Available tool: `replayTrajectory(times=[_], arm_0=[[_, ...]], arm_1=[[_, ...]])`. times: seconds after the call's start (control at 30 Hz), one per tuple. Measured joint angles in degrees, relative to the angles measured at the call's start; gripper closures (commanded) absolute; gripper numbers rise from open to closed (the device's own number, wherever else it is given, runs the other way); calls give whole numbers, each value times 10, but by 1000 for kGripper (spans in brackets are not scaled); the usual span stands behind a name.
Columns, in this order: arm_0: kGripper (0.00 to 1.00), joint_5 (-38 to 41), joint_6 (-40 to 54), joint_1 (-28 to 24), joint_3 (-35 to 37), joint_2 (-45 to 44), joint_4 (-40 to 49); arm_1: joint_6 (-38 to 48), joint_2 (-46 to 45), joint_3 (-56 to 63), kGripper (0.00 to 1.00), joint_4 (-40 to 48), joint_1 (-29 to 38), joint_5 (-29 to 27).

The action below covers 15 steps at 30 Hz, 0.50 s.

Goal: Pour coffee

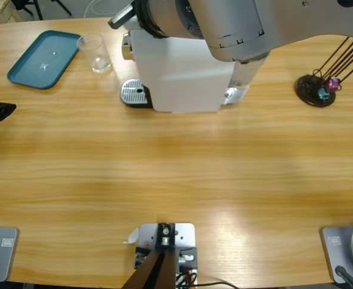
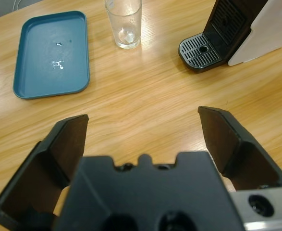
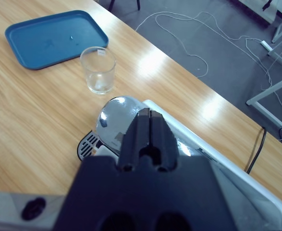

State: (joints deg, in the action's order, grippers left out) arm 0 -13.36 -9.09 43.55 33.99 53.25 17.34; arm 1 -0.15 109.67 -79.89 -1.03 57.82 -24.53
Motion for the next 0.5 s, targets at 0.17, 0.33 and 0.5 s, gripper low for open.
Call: replayTrajectory(times=[0.17,0.33,0.5], arm_0=[[0,0,0,0,0,0,0],[0,0,0,0,0,0,0],[3,0,0,0,0,0,0]], arm_1=[[0,-3,1,1000,0,0,0],[-3,-34,-15,10,-77,0,47],[-15,-86,-18,0,-202,0,92]])
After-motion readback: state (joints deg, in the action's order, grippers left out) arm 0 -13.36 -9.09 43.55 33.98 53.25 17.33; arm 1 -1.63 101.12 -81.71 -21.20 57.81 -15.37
